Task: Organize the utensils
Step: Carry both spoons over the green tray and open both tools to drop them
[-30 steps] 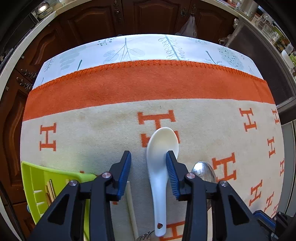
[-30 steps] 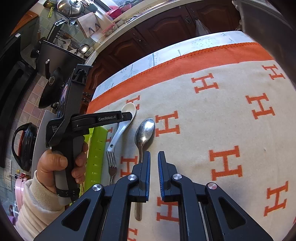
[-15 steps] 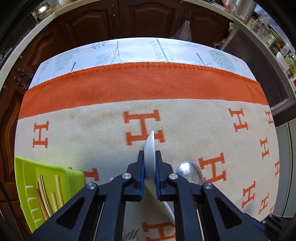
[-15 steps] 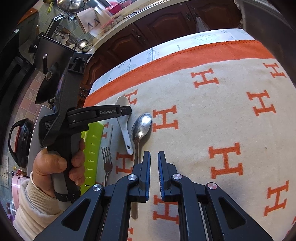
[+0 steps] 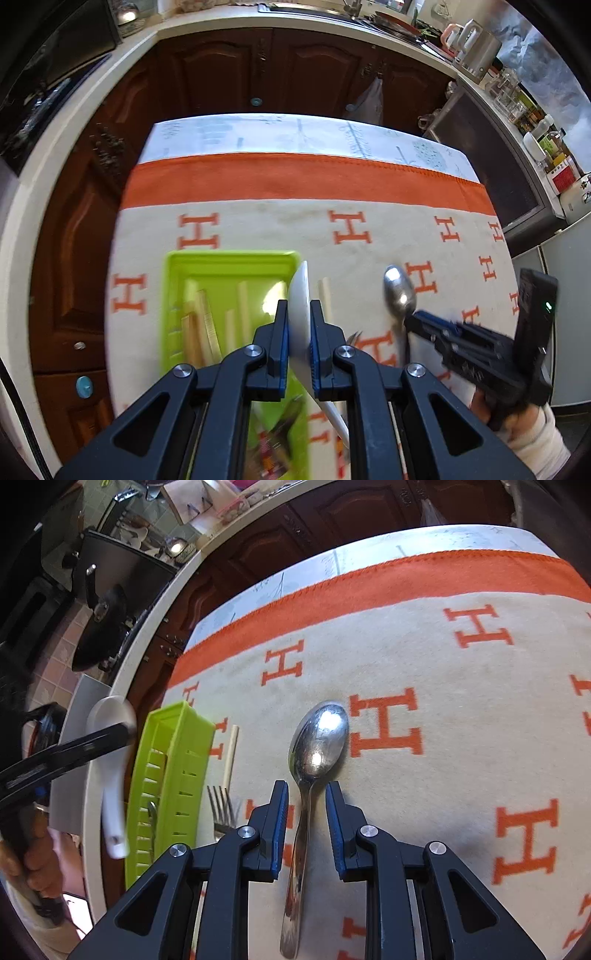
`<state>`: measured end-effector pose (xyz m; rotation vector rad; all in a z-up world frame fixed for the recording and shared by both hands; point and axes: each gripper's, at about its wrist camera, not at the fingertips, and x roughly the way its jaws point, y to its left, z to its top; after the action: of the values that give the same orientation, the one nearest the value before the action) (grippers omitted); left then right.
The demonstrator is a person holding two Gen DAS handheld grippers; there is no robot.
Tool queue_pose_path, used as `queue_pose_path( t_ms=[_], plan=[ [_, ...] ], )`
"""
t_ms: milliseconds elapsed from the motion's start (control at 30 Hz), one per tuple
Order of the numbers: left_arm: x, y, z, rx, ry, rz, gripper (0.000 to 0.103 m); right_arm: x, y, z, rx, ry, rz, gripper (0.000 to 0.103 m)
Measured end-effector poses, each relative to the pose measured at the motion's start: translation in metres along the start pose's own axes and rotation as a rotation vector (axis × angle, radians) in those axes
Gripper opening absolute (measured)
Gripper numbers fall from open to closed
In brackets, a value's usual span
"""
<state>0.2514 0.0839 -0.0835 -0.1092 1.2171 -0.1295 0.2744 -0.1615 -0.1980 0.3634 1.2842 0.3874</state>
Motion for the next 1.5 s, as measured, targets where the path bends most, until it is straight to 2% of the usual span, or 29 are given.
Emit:
queue_pose_path(
  t_ms=[100,233,367,433,500,567,600,667,733,900,967,1033,1167,1333,1500],
  plan=[
    [-0.015,0.027,-0.016,0.015,0.005,0.037,0.007,0.016,0.005,-0.002,-0.023,-0.018,-0.013,0.021],
    [-0.011,0.045,-0.038,0.037,0.043,0.073,0.007,0.028,0.016,-0.002,-0.067,-0.058,-0.041,0.02],
    [0.009,0.048,-0.061,0.077,0.096,0.091,0.007,0.038,0.029,-0.004,-0.132,-0.08,-0.074,0.008],
    [0.017,0.046,-0.07,0.083,0.109,0.092,0.007,0.039,0.034,-0.006,-0.142,-0.085,-0.084,0.007],
    [0.023,0.044,-0.076,0.081,0.108,0.091,0.012,0.036,0.037,-0.01,-0.156,-0.083,-0.093,0.005],
    [0.022,0.044,-0.08,0.075,0.097,0.092,0.03,0.032,0.039,-0.015,-0.155,-0.076,-0.087,0.003],
    [0.02,0.043,-0.081,0.072,0.091,0.089,0.034,0.029,0.04,-0.018,-0.154,-0.077,-0.085,0.003],
    [0.013,0.044,-0.085,0.06,0.064,0.087,0.05,0.02,0.042,-0.023,-0.151,-0.082,-0.07,0.003],
    [0.003,0.045,-0.088,0.041,0.031,0.094,0.057,0.008,0.046,-0.03,-0.159,-0.093,-0.061,0.003],
    [-0.025,0.055,-0.1,-0.033,-0.056,0.11,0.063,-0.025,0.073,-0.041,-0.202,-0.126,-0.014,0.003],
    [-0.038,0.06,-0.109,-0.064,-0.099,0.137,0.073,-0.04,0.088,-0.047,-0.231,-0.138,0.009,0.003],
    [-0.048,0.065,-0.117,-0.089,-0.13,0.163,0.079,-0.053,0.108,-0.053,-0.268,-0.146,0.033,0.003],
    [-0.064,0.081,-0.135,-0.149,-0.179,0.187,0.079,-0.071,0.153,-0.065,-0.338,-0.139,0.094,0.003],
    [-0.07,0.105,-0.155,-0.217,-0.202,0.232,0.086,-0.066,0.205,-0.076,-0.41,-0.116,0.111,0.003],
    [-0.066,0.124,-0.173,-0.276,-0.195,0.194,0.086,-0.032,0.237,-0.084,-0.47,-0.09,0.025,0.003]
  ],
)
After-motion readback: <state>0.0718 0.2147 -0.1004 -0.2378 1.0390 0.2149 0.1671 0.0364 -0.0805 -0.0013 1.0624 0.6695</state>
